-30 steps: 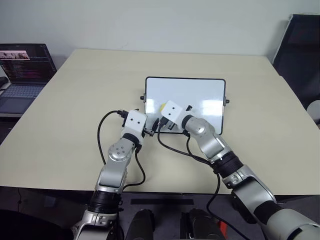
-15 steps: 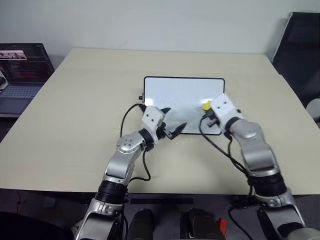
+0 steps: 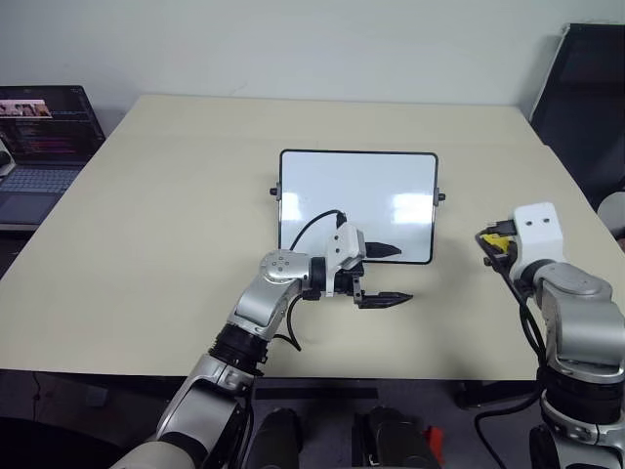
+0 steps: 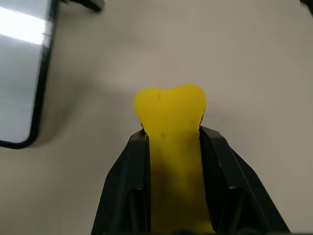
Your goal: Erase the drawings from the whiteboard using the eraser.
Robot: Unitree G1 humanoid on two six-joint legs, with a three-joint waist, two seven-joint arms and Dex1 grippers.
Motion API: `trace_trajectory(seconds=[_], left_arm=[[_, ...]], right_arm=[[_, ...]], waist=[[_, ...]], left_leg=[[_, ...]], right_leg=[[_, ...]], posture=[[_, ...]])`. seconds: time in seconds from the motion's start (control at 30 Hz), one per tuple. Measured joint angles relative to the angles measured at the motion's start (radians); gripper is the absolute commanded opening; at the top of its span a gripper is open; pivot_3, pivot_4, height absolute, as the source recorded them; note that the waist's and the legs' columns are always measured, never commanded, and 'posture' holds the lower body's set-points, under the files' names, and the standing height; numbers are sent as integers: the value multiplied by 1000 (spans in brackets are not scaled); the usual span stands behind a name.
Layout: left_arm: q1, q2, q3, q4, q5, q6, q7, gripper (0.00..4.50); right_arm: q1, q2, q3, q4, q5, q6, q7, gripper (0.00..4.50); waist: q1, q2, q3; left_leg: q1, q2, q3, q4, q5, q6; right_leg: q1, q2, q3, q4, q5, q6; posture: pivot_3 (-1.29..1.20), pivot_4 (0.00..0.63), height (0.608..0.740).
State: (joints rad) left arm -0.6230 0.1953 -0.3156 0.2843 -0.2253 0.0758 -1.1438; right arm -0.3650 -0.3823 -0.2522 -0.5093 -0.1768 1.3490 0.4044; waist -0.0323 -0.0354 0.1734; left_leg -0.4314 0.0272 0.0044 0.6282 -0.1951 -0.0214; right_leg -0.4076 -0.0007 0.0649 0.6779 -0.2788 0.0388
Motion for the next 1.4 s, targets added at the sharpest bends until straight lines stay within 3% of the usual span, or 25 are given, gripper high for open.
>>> trace_trajectory(seconds=[0.33, 0.63, 0.97, 1.27, 1.4], left_arm=[[-56, -20, -30, 246, 115, -235, -28, 4500], [-56, -24, -28, 244, 115, -255, -25, 4500], [-55, -22, -21, 235, 115, -255, -24, 4500], [-54, -23, -19, 232, 112, -249, -25, 4500], [-57, -11, 22, 208, 93, -207, -3, 4500]], right_arm=[[51, 11, -128, 2, 83, 92, -41, 1037], [81, 11, -138, 4, 143, 104, -60, 1037], [82, -1, -120, 25, 184, 83, -83, 4480], [73, -3, -124, 35, 206, 65, -122, 4480], [-13, 53, -206, 18, 209, 61, -171, 4480]], waist=[[-1, 1, 1], [-1, 1, 0], [-1, 1, 0], [-1, 1, 0], [-4, 1, 1]], left_leg=[[0, 0, 0, -1, 0, 0], [0, 0, 0, 0, 0, 0], [0, 0, 0, 0, 0, 0], [0, 0, 0, 0, 0, 0], [0, 0, -1, 0, 0, 0]], right_leg=[[0, 0, 1, 0, 0, 0], [0, 1, 0, 0, 0, 1], [0, 1, 0, 0, 0, 1], [0, 1, 0, 0, 0, 1], [0, 2, 1, 1, 0, 1]], posture=[[0, 150, 740], [0, 150, 740], [0, 150, 740], [0, 150, 740], [0, 150, 740]])
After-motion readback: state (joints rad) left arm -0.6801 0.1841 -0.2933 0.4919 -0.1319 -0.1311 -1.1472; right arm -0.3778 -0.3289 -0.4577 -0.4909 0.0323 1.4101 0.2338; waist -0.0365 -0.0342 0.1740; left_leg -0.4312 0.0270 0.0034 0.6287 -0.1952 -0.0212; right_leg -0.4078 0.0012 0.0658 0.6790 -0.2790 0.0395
